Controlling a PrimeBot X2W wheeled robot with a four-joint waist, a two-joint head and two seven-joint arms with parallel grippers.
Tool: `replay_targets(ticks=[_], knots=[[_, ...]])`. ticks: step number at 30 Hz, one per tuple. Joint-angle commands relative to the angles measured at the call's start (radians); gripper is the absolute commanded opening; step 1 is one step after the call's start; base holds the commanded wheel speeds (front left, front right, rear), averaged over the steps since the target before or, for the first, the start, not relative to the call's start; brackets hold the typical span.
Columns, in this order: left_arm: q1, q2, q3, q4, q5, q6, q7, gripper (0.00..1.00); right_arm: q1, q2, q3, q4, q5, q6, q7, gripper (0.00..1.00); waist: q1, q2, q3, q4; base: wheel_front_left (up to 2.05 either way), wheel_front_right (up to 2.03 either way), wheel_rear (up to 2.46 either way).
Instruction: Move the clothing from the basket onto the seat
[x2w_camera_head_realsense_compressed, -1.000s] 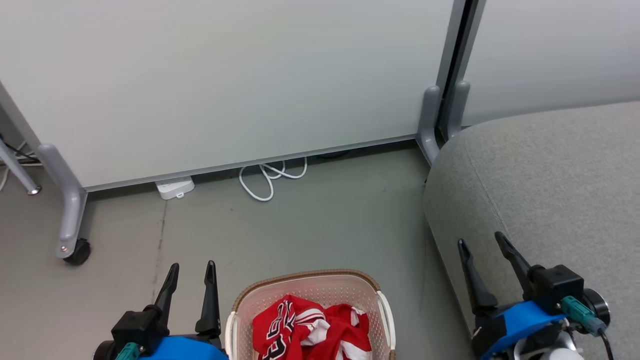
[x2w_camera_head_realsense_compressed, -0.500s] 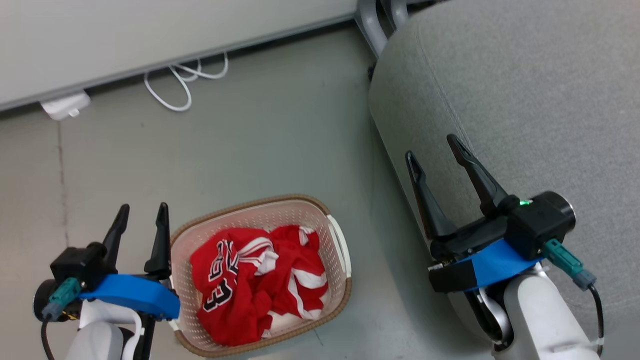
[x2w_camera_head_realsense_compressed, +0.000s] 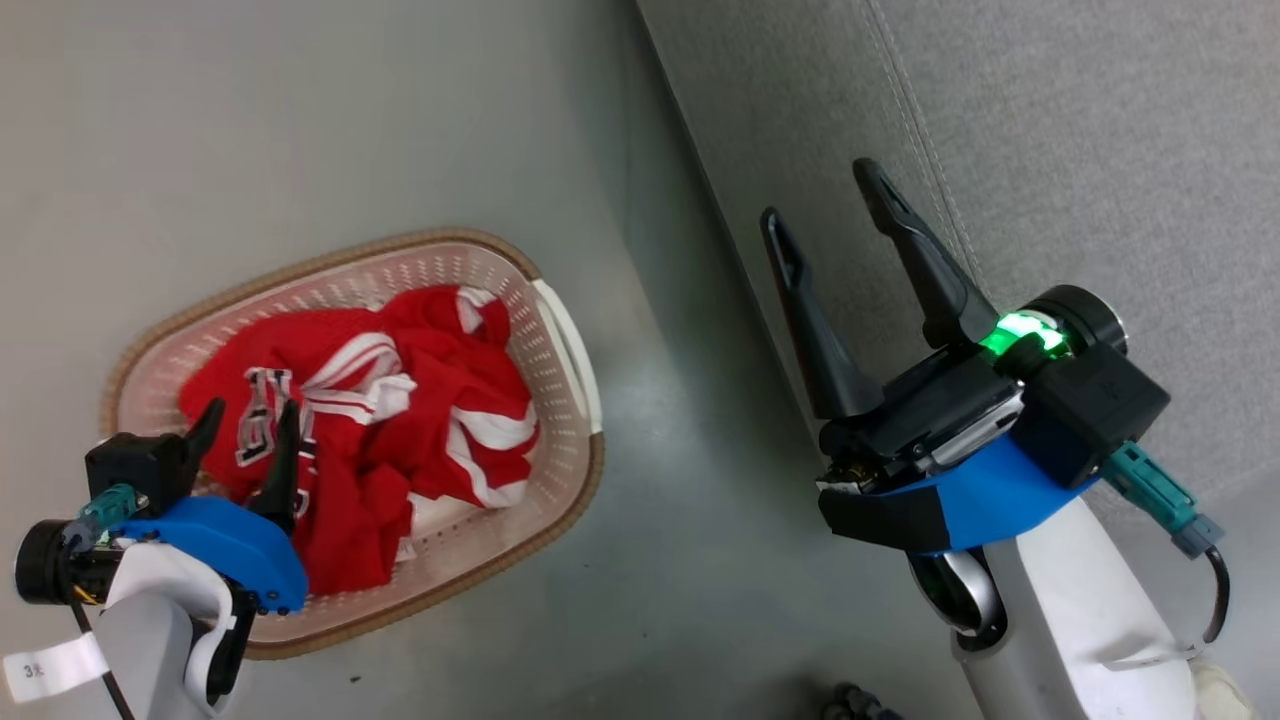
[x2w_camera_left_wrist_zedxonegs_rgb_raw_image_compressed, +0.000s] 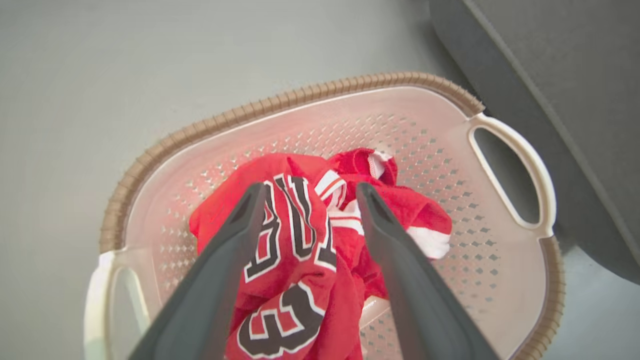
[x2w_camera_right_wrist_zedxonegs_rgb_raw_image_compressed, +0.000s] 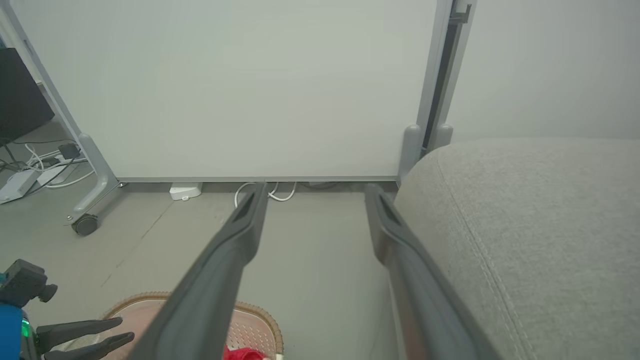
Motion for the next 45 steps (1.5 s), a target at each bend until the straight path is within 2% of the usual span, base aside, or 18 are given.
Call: replay_targets(ticks=[1, 7, 13, 16, 18, 19, 35, 45], knots=[[-0.02, 0.013, -0.008, 0.01, -0.01, -0.007, 0.005, 1.0, -0.013, 0.0, 0.005, 0.002, 0.009, 0.0, -0.009, 1.0, -0.0003, 0.0, 0.066, -0.056, 0.0, 0.0, 0.0], [-0.035, 0.051, -0.029, 0.075, -0.035, -0.007, 0.022, 1.0, 0.001, 0.0, 0.026, 0.015, 0.032, 0.0, -0.029, 1.0, -0.0003, 0.0, 0.105, -0.093, 0.0, 0.0, 0.0], [-0.043, 0.056, -0.025, 0.156, -0.037, 0.045, 0.076, 1.0, 0.014, 0.0, 0.037, 0.015, 0.045, 0.0, -0.037, 1.0, -0.0003, 0.0, 0.115, -0.112, 0.0, 0.0, 0.0], [-0.043, 0.056, -0.028, 0.178, -0.036, 0.054, 0.089, 1.0, 0.025, -0.001, 0.044, 0.019, 0.049, 0.0, -0.041, 1.0, -0.0003, 0.0, 0.108, -0.116, 0.0, 0.0, 0.0], [-0.052, 0.06, -0.03, 0.187, -0.038, 0.053, 0.089, 0.25, 0.026, 0.0, 0.046, 0.017, 0.049, 0.0, -0.042, 1.0, -0.0003, 0.0, 0.11, -0.116, 0.0, 0.0, 0.0], [-0.059, 0.061, -0.03, 0.186, -0.038, 0.051, 0.081, 0.0, 0.025, 0.0, 0.045, 0.016, 0.049, 0.0, -0.042, 1.0, -0.0003, 0.0, 0.112, -0.114, 0.0, 0.0, 0.0], [-0.116, 0.038, -0.066, 0.227, -0.05, 0.027, 0.053, 0.0, -0.009, -0.001, 0.034, 0.039, 0.049, 0.0, -0.044, 1.0, -0.0003, 0.0, 0.092, -0.09, 0.0, 0.0, 0.0], [-0.129, -0.04, -0.119, 0.286, -0.051, 0.011, 0.0, 0.0, 0.009, -0.001, 0.024, 0.109, 0.016, 0.0, -0.043, 1.0, -0.0003, 0.0, -0.061, -0.028, 0.0, 0.0, 0.0]])
